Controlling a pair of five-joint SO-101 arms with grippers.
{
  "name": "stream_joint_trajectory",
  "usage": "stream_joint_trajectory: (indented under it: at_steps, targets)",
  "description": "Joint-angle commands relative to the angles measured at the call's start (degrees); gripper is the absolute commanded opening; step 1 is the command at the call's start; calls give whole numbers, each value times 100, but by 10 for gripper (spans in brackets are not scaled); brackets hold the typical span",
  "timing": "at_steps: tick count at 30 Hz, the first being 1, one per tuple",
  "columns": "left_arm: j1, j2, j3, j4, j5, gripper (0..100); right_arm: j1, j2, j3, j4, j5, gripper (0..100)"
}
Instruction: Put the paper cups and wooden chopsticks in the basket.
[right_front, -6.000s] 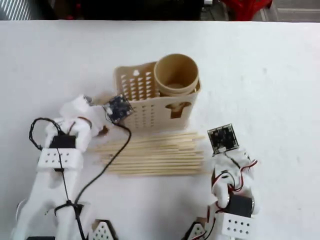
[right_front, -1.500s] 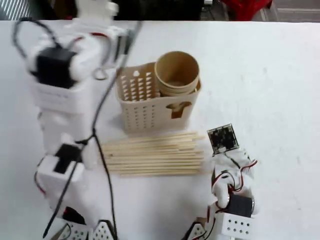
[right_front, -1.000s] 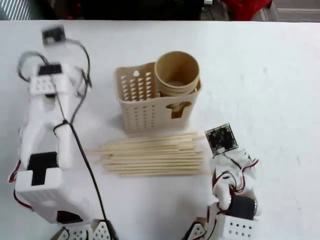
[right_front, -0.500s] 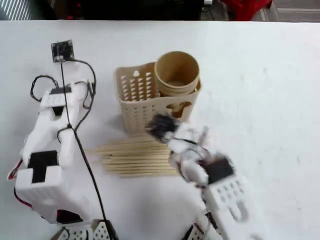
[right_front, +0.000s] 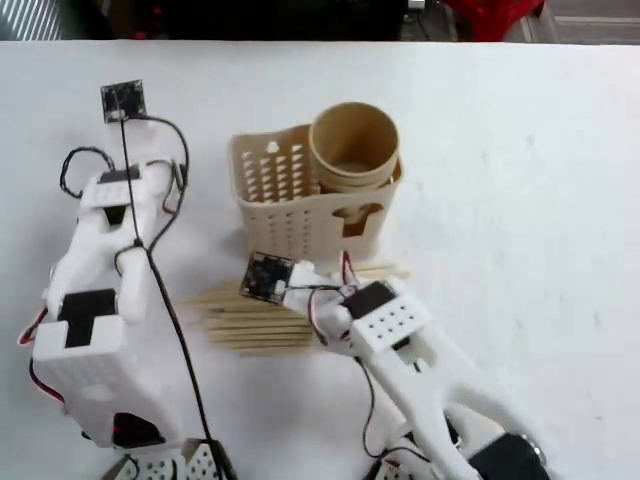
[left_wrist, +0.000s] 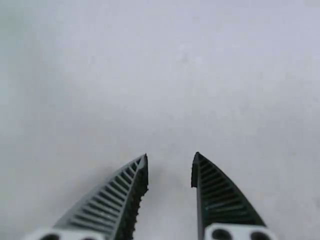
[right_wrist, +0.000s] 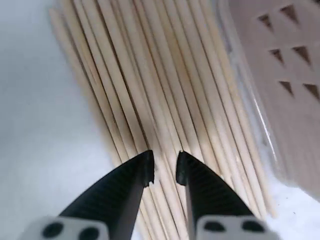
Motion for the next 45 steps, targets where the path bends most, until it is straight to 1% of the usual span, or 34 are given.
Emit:
stream_joint_trajectory:
  at_steps: [1,3,10,11,13,16,21,28,32,37,39,43,45]
  targets:
    - [-4,-22,-273,26,-62,158,-75,268,-325,-303,343,149]
    - [57,-22,-264,26,-62,158,-75,523,-510,-268,527,160]
    - [75,-31,-255,26,-62,158,-48,1587,-1275,-268,484,162]
    - [75,-31,-255,26,-62,158,-40,1692,-1310,-268,484,156]
    - [84,-31,-255,26,-70,158,-31,1798,-1345,-268,466,111]
    - [84,-22,-273,26,-70,158,13,1789,-1345,-251,431,50]
    - [84,-22,-273,26,-70,158,295,1710,-1371,-242,440,54]
    - [92,-22,-273,26,-70,158,884,1015,-1319,-127,431,52]
    - [92,-22,-281,26,-70,158,822,673,-1319,286,422,52]
    - [180,-22,-246,26,-70,158,734,620,-1213,207,404,57]
    - [180,-22,-246,26,-70,158,681,629,-1116,13,229,77]
    - [180,-22,-246,26,-70,158,444,629,-914,-119,202,208]
    - [180,-22,-246,35,-70,158,312,629,-800,-154,202,240]
